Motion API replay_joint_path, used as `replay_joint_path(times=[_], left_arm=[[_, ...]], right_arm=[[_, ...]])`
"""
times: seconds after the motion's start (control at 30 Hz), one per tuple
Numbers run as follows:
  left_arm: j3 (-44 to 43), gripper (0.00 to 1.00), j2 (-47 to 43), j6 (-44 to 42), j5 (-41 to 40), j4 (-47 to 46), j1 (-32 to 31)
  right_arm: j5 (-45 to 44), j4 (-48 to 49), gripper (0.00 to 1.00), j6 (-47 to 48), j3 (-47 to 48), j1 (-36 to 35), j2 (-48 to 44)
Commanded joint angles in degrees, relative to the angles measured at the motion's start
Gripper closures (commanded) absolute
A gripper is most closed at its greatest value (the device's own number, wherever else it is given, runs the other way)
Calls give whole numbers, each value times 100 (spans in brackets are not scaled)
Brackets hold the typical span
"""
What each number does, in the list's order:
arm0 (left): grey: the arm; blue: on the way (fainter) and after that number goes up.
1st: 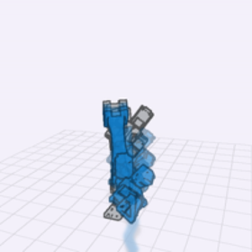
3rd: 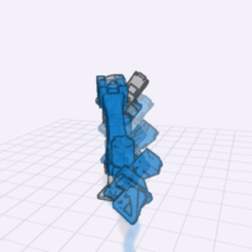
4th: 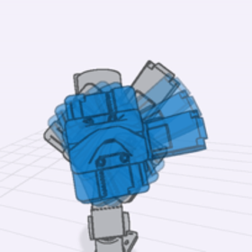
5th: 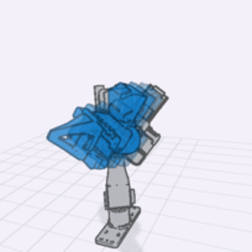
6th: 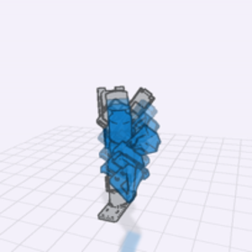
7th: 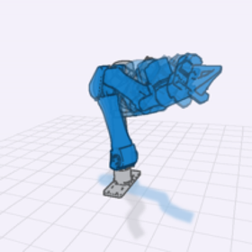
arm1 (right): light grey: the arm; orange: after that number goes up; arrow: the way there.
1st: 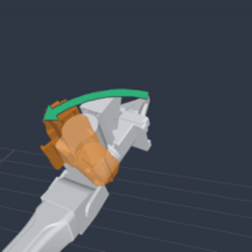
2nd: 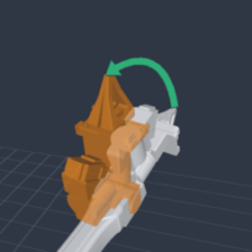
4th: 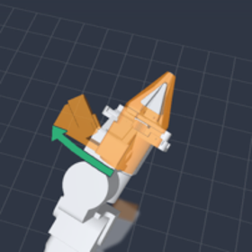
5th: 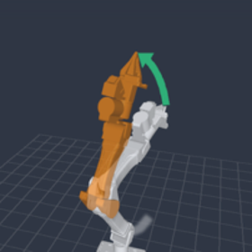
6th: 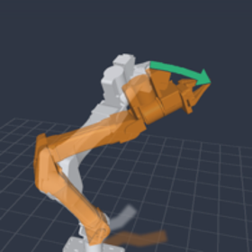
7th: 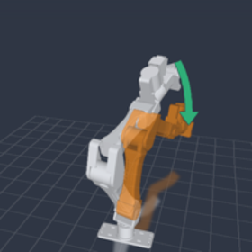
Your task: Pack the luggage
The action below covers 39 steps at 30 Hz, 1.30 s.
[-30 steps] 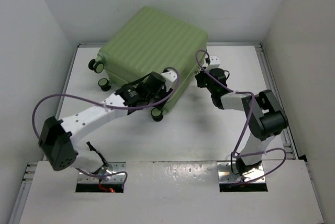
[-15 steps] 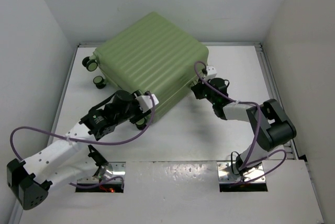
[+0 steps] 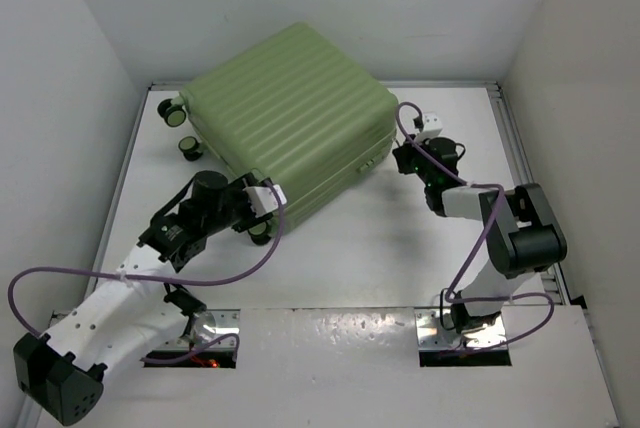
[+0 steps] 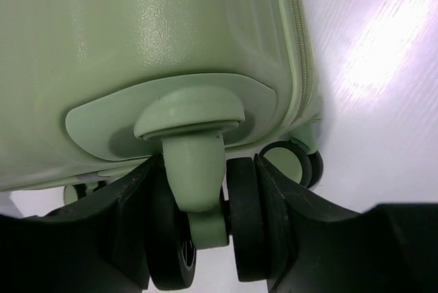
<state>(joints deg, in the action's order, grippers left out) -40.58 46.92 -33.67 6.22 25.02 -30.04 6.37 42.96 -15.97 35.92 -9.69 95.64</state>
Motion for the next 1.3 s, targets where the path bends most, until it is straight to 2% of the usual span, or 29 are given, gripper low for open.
replay_joint_path(times=[0.0, 0.07, 0.23, 0.37, 0.63, 0.9, 1.1, 1.27], left_arm=[[331, 100, -25, -1255, 274, 759, 516], [497, 100, -77, -1649, 405, 690, 867], [639, 100, 159, -1854, 670, 374, 1841], [499, 100, 852, -1740, 828, 83, 2387], [156, 100, 2038, -950, 732, -857, 2872], [-590, 100, 3234, 184, 56, -1543, 3381], [-978, 100, 3728, 484, -77, -1613, 3575], [-1101, 100, 3869, 607, -77, -1614, 3628]], right_arm=[[-663, 143, 100, 217, 213, 494, 113], [-479, 151, 100, 313, 336, 661, 192], [-242, 274, 100, 419, 722, 838, 534], [-171, 581, 100, 585, 1143, 908, 956], [-259, 1126, 100, 955, 2268, 943, 2073], [-347, 1777, 100, 1271, 3585, 943, 3415], [-417, 1865, 100, 1263, 4616, 943, 4173], [-277, 2365, 100, 1228, 5747, 917, 5183]])
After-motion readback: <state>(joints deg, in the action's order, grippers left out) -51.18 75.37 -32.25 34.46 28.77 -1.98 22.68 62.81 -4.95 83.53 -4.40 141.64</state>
